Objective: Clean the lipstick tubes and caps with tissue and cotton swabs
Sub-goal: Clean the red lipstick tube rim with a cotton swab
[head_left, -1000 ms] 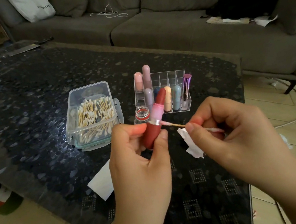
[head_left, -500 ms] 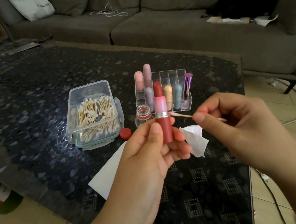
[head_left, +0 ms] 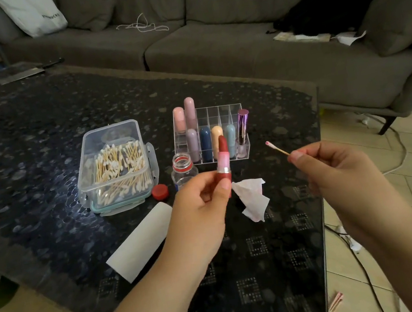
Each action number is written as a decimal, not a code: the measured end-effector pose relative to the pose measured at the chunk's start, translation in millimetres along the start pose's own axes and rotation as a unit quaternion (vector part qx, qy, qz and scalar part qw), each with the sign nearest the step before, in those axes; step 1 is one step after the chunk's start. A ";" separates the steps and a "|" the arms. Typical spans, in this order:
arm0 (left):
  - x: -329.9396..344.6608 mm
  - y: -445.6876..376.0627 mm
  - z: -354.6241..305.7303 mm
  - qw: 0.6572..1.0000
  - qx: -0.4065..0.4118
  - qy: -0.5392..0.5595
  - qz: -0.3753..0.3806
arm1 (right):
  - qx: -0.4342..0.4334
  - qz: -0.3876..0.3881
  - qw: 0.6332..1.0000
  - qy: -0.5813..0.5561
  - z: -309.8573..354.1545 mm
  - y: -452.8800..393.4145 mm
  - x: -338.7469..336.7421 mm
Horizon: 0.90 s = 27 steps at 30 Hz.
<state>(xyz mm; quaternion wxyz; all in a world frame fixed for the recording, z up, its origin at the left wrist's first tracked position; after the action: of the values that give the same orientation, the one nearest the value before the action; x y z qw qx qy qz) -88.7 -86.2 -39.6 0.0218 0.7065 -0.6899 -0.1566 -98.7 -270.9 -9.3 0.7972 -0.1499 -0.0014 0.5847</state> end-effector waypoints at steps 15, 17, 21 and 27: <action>17.2 -24.7 6.8 0.947 0.051 -0.297 -0.111 | 0.012 0.005 1.000 -0.012 -1.0 0.8 -9.1; 17.2 -24.7 7.9 0.943 0.051 -0.307 -0.115 | 0.005 0.010 1.000 -0.010 -0.3 1.6 -8.6; 16.7 -26.1 10.6 0.936 0.055 -0.324 -0.124 | -0.001 0.018 1.000 -0.003 0.1 3.5 -6.1; 14.6 -23.1 8.5 0.935 0.059 -0.331 -0.113 | -0.002 0.023 1.000 0.009 -0.6 3.3 -2.8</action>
<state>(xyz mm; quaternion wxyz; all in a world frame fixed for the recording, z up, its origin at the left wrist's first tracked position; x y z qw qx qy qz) -68.4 -97.9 -56.1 -0.2672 0.6882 -0.5813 -0.3421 -102.5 -272.7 -10.2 0.7832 -0.1568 0.0076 0.6016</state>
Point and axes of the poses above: each hand's wrist, its own y-axis away from the middle knuckle, its own x-axis out of the palm, z = x × y, the point moved 3 cm from there along -y, towards the middle knuckle, and after that the axes turned 14 degrees about -x, right-handed, at the moved point
